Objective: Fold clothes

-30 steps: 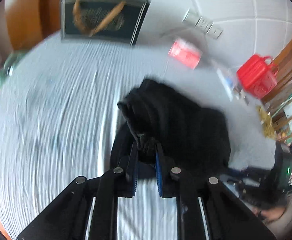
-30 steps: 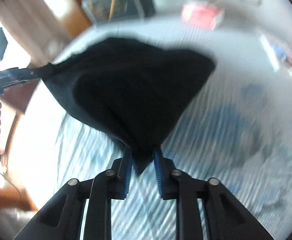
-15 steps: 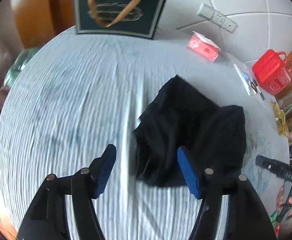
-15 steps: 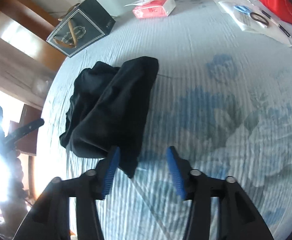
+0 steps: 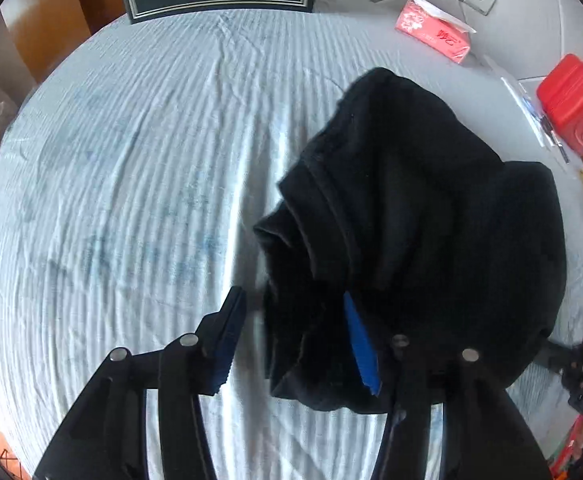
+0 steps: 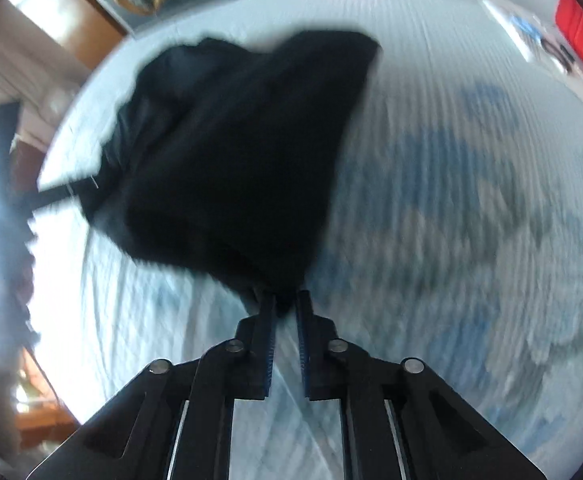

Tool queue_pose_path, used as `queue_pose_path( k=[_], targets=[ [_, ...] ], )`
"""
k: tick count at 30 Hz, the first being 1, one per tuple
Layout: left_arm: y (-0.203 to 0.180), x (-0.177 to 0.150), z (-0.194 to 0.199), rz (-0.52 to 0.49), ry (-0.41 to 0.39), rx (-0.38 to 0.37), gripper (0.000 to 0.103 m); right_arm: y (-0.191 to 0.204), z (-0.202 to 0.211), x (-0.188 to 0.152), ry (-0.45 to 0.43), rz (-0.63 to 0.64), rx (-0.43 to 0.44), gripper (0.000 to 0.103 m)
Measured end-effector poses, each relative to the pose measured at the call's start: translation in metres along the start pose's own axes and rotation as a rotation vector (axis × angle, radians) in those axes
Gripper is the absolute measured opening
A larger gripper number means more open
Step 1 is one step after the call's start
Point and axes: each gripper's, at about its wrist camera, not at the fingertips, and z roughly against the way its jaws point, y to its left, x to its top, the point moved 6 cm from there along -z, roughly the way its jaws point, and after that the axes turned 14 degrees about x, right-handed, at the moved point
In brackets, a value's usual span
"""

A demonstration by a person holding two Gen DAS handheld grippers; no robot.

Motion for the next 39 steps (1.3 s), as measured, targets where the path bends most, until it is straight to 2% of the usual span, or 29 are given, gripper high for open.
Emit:
queue_pose_path(
  k=[2,3,5,7,8,9,12,14,15,16,17,18,19,21,23,24,27,28,30,32,34,37,39],
  targets=[
    [0.003,0.008,0.012,-0.009,-0.020,-0.026,0.051,-0.010,0.006,-0.013,0.049,-0.020,-0.015,0.007],
    [0.004,0.012,0.017,-0.014,-0.031,-0.040,0.051,-0.016,0.015,-0.014,0.035,-0.042,-0.005,0.009],
    [0.006,0.022,0.030,-0.024,-0.055,-0.071,0.056,-0.024,0.035,-0.001,-0.048,-0.093,0.049,0.024],
    [-0.003,0.044,0.040,-0.042,-0.101,-0.109,0.068,-0.033,0.054,0.021,-0.146,-0.146,0.102,0.071],
    [-0.009,0.056,0.041,-0.052,-0.116,-0.118,0.075,-0.038,0.061,0.036,-0.202,-0.174,0.130,0.076],
    [-0.015,0.067,0.038,-0.064,-0.122,-0.119,0.077,-0.043,0.067,0.054,-0.249,-0.202,0.159,0.077],
    [-0.033,0.089,0.019,-0.109,-0.091,-0.111,0.077,-0.052,0.064,0.090,-0.285,-0.259,0.201,0.077],
    [-0.046,0.098,0.007,-0.142,-0.063,-0.122,0.077,-0.054,0.042,0.113,-0.267,-0.300,0.208,0.077],
    [-0.052,0.102,0.002,-0.157,-0.058,-0.128,0.070,-0.054,0.032,0.121,-0.238,-0.317,0.223,0.077],
    [-0.057,0.105,-0.001,-0.170,-0.064,-0.134,0.062,-0.047,0.017,0.126,-0.199,-0.309,0.260,0.066],
    [-0.060,0.109,-0.005,-0.176,-0.067,-0.119,0.045,-0.042,0.008,0.129,-0.168,-0.283,0.287,0.044],
    [-0.060,0.114,-0.012,-0.172,-0.067,-0.075,0.033,-0.043,0.004,0.130,-0.159,-0.265,0.238,0.009],
    [-0.059,0.120,-0.018,-0.156,-0.062,-0.053,0.032,-0.045,0.001,0.131,-0.153,-0.252,0.193,0.008],
    [-0.055,0.129,-0.027,-0.092,-0.034,-0.068,0.031,-0.060,-0.002,0.129,-0.180,-0.336,0.204,0.008],
    [-0.052,0.133,-0.025,-0.054,-0.040,-0.079,0.031,-0.071,-0.002,0.124,-0.224,-0.410,0.216,0.027],
    [-0.052,0.134,-0.021,-0.041,-0.050,-0.084,0.031,-0.072,0.005,0.117,-0.252,-0.428,0.204,0.042],
    [-0.045,0.125,-0.001,-0.024,-0.060,-0.113,0.033,-0.071,0.029,0.095,-0.308,-0.413,0.191,0.050],
    [-0.041,0.118,0.009,-0.023,-0.068,-0.122,0.035,-0.066,0.037,0.086,-0.320,-0.386,0.194,0.050],
    [-0.030,0.100,0.029,-0.027,-0.089,-0.128,0.055,-0.054,0.048,0.068,-0.321,-0.339,0.212,0.050],
    [-0.020,0.080,0.043,-0.033,-0.108,-0.125,0.063,-0.042,0.053,0.049,-0.301,-0.299,0.240,0.050],
    [-0.012,0.057,0.049,-0.031,-0.105,-0.131,0.063,-0.035,0.054,0.025,-0.265,-0.261,0.221,0.044],
    [-0.001,0.027,0.044,-0.007,-0.066,-0.124,0.063,-0.015,0.048,-0.003,-0.210,-0.156,0.142,0.035],
    [0.001,0.014,0.033,0.011,-0.028,-0.122,0.063,-0.003,0.038,-0.010,-0.187,-0.093,0.105,0.035]
  ],
)
